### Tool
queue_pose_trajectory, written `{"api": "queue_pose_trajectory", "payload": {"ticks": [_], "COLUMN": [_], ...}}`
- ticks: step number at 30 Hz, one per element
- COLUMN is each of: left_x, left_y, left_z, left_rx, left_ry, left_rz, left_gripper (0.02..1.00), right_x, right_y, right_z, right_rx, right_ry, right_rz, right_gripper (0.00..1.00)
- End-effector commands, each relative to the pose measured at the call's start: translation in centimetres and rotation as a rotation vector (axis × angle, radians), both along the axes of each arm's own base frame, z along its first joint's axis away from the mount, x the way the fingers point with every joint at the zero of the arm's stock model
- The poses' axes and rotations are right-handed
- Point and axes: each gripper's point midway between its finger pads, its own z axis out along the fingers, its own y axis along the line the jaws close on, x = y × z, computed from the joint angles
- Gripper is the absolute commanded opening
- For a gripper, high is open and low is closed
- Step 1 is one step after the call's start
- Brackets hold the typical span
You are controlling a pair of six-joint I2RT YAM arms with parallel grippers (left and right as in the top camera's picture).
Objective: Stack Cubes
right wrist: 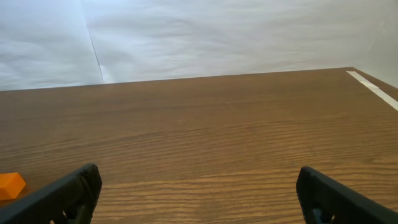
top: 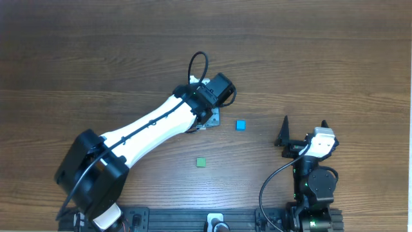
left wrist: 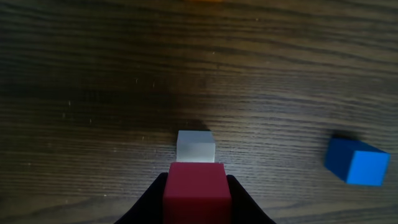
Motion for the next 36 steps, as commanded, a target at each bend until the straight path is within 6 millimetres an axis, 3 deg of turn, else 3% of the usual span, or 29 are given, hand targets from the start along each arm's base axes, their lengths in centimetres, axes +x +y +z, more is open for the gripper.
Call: {"api": "queue_pose_trajectory", "payload": {"ticks": [1, 13, 36], "left_x": [0.0, 0.0, 0.1], "left_y": [-0.4, -0.3, -0.5], "left_z": [-0.4, -2.2, -3.1], "left_rx": [-0.005, 0.026, 0.028], "left_ry": [0.009, 0.040, 0.047], "left_rz": [0.027, 0.027, 0.027], "left_gripper": [0.088, 0.091, 0.095], "right_x": [0.0, 0.0, 0.0], "right_y": [-0.1, -0.1, -0.1], "right_z": [-0.2, -0.2, -0.2], "right_rx": [-0.004, -0.004, -0.004], "right_ry": [0.001, 0.001, 0.001], "right_rz": [-0.002, -0.002, -0.002], "right_gripper": [0.993, 0.991, 0.991]}}
